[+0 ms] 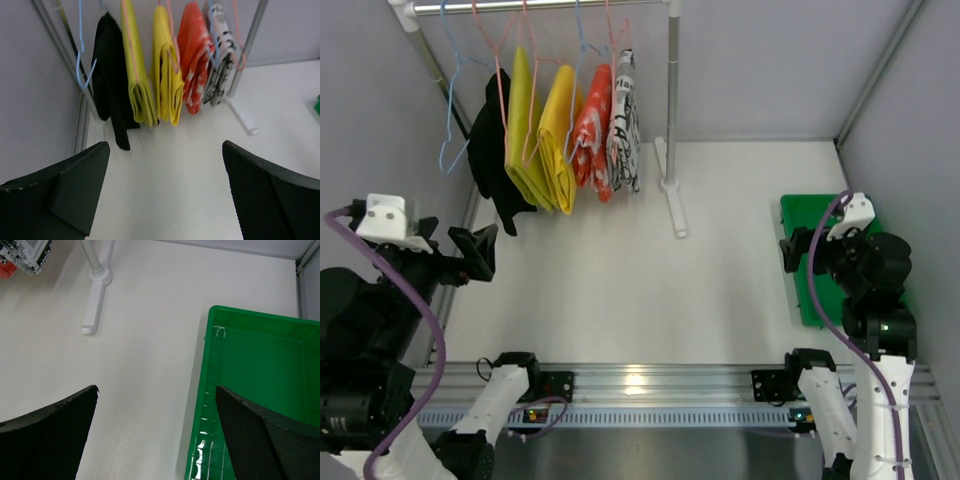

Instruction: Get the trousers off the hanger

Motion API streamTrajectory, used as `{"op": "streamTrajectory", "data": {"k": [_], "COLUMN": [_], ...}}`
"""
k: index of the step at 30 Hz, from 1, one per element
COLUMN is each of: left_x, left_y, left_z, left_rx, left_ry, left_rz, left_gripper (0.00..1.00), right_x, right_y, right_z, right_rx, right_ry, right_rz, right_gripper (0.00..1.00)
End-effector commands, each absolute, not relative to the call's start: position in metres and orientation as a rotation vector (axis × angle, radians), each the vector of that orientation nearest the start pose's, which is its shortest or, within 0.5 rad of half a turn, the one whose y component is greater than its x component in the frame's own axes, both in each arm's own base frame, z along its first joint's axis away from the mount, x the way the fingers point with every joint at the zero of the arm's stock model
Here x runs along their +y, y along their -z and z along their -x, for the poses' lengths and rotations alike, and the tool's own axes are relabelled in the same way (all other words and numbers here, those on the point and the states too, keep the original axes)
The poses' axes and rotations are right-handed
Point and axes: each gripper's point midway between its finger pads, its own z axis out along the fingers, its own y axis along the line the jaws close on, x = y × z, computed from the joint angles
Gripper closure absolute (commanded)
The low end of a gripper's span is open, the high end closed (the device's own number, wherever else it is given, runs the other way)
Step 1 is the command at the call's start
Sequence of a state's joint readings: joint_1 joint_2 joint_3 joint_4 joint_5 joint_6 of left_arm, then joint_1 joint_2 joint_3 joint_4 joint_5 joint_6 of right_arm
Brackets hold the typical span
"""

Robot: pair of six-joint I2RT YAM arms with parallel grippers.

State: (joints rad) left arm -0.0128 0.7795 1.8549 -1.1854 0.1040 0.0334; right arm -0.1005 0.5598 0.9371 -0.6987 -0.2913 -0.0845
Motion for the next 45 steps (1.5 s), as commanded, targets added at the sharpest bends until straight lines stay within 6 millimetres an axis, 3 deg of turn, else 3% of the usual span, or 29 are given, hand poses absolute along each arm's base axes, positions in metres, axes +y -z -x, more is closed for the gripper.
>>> {"op": "streamTrajectory", "data": {"k": [1,3,5,11,14,17,18,19,22,23,24,25,27,30,31,33,34,37,40,42,45], "left_x": [-0.045,-0.065,-0.084,-0.102,-0.102,-0.1,-0.1,-0.098,-0.093,-0.089,-0.087,-0.085,-0.078,-0.068,-0.065,-0.058,-0.056,-0.044,-0.037,-0.035,-0.033], "left_y": [-0.506,-0.531,-0.542,-0.557,-0.568,-0.565,-0.564,-0.561,-0.555,-0.554,-0.553,-0.554,-0.551,-0.546,-0.545,-0.543,-0.543,-0.535,-0.533,-0.533,-0.538], "left_z": [-0.154,-0.164,-0.178,-0.232,-0.242,-0.252,-0.253,-0.257,-0.258,-0.257,-0.256,-0.252,-0.253,-0.251,-0.251,-0.247,-0.244,-0.246,-0.245,-0.244,-0.24], "left_rx": [1.64,1.592,1.589,1.565,1.497,1.494,1.5,1.511,1.519,1.517,1.515,1.503,1.5,1.501,1.503,1.503,1.504,1.52,1.519,1.52,1.503], "left_ry": [0.247,0.351,0.462,0.599,0.608,0.608,0.608,0.595,0.56,0.539,0.525,0.503,0.458,0.405,0.386,0.34,0.327,0.274,0.233,0.223,0.213], "left_rz": [-0.138,-0.217,-0.282,-0.289,-0.279,-0.249,-0.246,-0.234,-0.226,-0.211,-0.209,-0.213,-0.186,-0.149,-0.147,-0.129,-0.124,-0.074,-0.05,-0.045,-0.042], "left_gripper": [0.01,0.01,0.01,0.03,0.02,0.02,0.02,0.02,0.02,0.01,0.01,0.01,0.01,0.01,0.01,0.01,0.01,0.01,0.01,0.01,0.01], "right_x": [0.026,0.026,0.026,0.032,0.056,0.087,0.1,0.108,0.141,0.159,0.169,0.18,0.209,0.24,0.25,0.269,0.279,0.304,0.32,0.33,0.342], "right_y": [-0.295,-0.298,-0.298,-0.3,-0.315,-0.344,-0.364,-0.367,-0.418,-0.459,-0.472,-0.471,-0.497,-0.519,-0.509,-0.514,-0.506,-0.501,-0.509,-0.499,-0.509], "right_z": [-0.222,-0.221,-0.221,-0.22,-0.225,-0.243,-0.245,-0.262,-0.294,-0.288,-0.293,-0.315,-0.328,-0.336,-0.354,-0.357,-0.371,-0.378,-0.384,-0.395,-0.401], "right_rx": [1.862,1.857,1.859,1.859,1.83,1.782,1.745,1.768,1.712,1.641,1.628,1.655,1.608,1.539,1.565,1.559,1.576,1.582,1.511,1.523,1.474], "right_ry": [-0.165,-0.163,-0.157,-0.207,-0.39,-0.654,-0.72,-0.784,-0.924,-0.955,-0.971,-0.979,-1.031,-1.114,-1.126,-1.171,-1.185,-1.268,-1.333,-1.36,-1.41], "right_rz": [0.176,0.178,0.178,0.166,0.166,0.152,0.181,0.17,0.204,0.277,0.304,0.294,0.33,0.336,0.311,0.302,0.291,0.283,0.256,0.224,0.229], "right_gripper": [0.0,0.01,0.01,0.0,0.01,0.0,0.01,0.03,0.06,0.07,0.08,0.1,0.16,0.3,0.38,0.41,0.43,0.47,0.5,0.52,0.53]}}
